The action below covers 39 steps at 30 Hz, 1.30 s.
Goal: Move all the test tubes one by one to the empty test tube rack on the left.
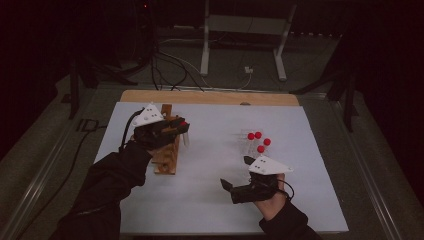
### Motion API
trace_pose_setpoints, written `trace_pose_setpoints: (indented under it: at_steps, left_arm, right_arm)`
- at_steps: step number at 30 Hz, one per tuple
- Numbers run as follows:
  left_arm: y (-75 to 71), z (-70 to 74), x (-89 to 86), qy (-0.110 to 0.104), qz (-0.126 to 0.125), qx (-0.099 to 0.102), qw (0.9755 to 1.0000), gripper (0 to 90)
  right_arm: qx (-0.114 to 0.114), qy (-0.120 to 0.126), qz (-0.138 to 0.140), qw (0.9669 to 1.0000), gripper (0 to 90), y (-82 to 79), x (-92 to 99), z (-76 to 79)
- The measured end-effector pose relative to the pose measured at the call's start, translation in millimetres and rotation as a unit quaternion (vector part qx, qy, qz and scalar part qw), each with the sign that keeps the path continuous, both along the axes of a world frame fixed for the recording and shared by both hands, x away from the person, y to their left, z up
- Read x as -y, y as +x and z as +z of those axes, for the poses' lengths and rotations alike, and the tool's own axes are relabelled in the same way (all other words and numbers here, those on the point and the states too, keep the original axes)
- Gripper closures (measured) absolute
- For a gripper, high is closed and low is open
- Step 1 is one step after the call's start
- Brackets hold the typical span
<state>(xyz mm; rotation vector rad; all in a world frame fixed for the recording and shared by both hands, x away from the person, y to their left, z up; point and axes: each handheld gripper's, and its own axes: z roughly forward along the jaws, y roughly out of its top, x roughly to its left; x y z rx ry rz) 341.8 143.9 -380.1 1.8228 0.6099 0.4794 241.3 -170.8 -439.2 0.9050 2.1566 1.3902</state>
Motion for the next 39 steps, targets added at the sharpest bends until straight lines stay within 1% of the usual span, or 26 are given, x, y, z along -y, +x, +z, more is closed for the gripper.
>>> trace_pose_setpoints:
  at_steps: [2, 7, 10, 12, 14, 17, 18, 22, 24, 25, 26, 28, 29, 30, 31, 32, 33, 35, 37, 38, 39]
  left_arm:
    - [5.3, 1.7, -3.9, -0.008, 0.011, -0.001, 0.9999, 71.7]
    - [19.5, 7.6, -9.9, -0.013, 0.037, 0.002, 0.9992, 71.7]
    - [28.6, 11.6, -13.7, -0.020, 0.055, 0.002, 0.9983, 71.7]
    - [34.9, 13.0, -16.4, -0.029, 0.067, 0.000, 0.9973, 71.7]
    - [40.4, 13.2, -17.6, -0.029, 0.078, 0.002, 0.9965, 71.7]
    - [49.1, 13.1, -20.0, -0.023, 0.095, 0.003, 0.9952, 71.7]
    - [52.0, 13.5, -21.5, -0.022, 0.102, 0.005, 0.9945, 71.7]
    - [63.0, 15.1, -28.3, -0.025, 0.123, 0.002, 0.9921, 71.7]
    - [67.5, 15.3, -30.5, -0.020, 0.133, 0.004, 0.9909, 71.7]
    - [69.7, 15.4, -31.8, -0.018, 0.135, 0.004, 0.9907, 71.7]
    - [71.7, 15.6, -33.1, -0.015, 0.142, 0.005, 0.9898, 71.7]
    - [76.6, 15.7, -36.4, -0.014, 0.151, 0.003, 0.9885, 71.7]
    - [79.0, 15.5, -37.4, -0.011, 0.158, 0.004, 0.9873, 71.7]
    - [81.4, 15.2, -38.5, -0.006, 0.163, 0.006, 0.9865, 71.7]
    - [83.8, 15.0, -39.7, -0.006, 0.168, 0.006, 0.9858, 71.7]
    - [85.9, 14.7, -40.8, -0.004, 0.175, 0.007, 0.9846, 71.7]
    - [88.4, 14.2, -42.0, -0.003, 0.177, 0.008, 0.9841, 71.7]
    - [93.0, 12.8, -43.6, -0.002, 0.186, 0.012, 0.9824, 71.7]
    - [96.5, 10.2, -44.7, -0.010, 0.189, 0.018, 0.9818, 71.7]
    - [98.5, 8.6, -45.6, -0.014, 0.191, 0.016, 0.9813, 71.7]
    - [100.4, 6.6, -46.2, -0.014, 0.195, 0.015, 0.9805, 71.7]
  right_arm:
    - [0.002, 0.003, 0.000, 1.0000, 0.0, -0.2, 0.6, 0.6]
    - [0.004, 0.002, 0.001, 1.0000, 0.0, -0.3, 1.5, 1.1]
    - [0.006, 0.003, 0.001, 1.0000, 0.0, -0.5, 2.2, 1.1]
    - [0.008, 0.003, 0.002, 1.0000, 0.0, -0.8, 2.5, 1.1]
    - [0.008, 0.003, 0.001, 1.0000, 0.0, -0.9, 2.3, 1.0]
    - [0.009, 0.002, 0.003, 1.0000, 0.0, -1.8, 2.2, 1.6]
    - [0.010, 0.002, 0.004, 0.9999, 0.0, -2.1, 2.5, 1.9]
    - [0.010, 0.004, 0.005, 0.9999, 0.0, -2.2, 2.9, 2.1]
    - [0.009, 0.002, 0.006, 0.9999, 0.0, -2.0, 2.9, 1.7]
    - [0.008, 0.003, 0.006, 0.9999, 0.0, -1.7, 3.2, 1.4]
    - [0.007, 0.003, 0.007, 0.9999, 0.0, -1.3, 3.4, 1.2]
    - [0.006, 0.002, 0.006, 1.0000, 0.0, -0.8, 3.7, 0.7]
    - [0.005, 0.003, 0.006, 1.0000, 0.0, -0.5, 3.8, 0.5]
    - [0.004, 0.002, 0.006, 1.0000, 0.0, -0.2, 3.8, 0.2]
    - [0.004, 0.002, 0.006, 1.0000, 0.0, -0.1, 3.7, -0.1]
    - [0.003, 0.003, 0.007, 1.0000, 0.0, 0.0, 3.5, -0.3]
    - [0.003, 0.002, 0.007, 1.0000, 0.0, 0.0, 3.3, -0.6]
    - [0.002, 0.003, 0.009, 1.0000, 0.0, 0.5, 3.4, -0.7]
    - [0.002, 0.002, 0.009, 1.0000, 0.0, 0.5, 3.3, -0.7]
    - [0.001, 0.003, 0.010, 0.9999, 0.0, 0.4, 3.4, -0.6]
    - [0.002, 0.003, 0.010, 0.9999, 0.0, 0.0, 3.5, -0.4]
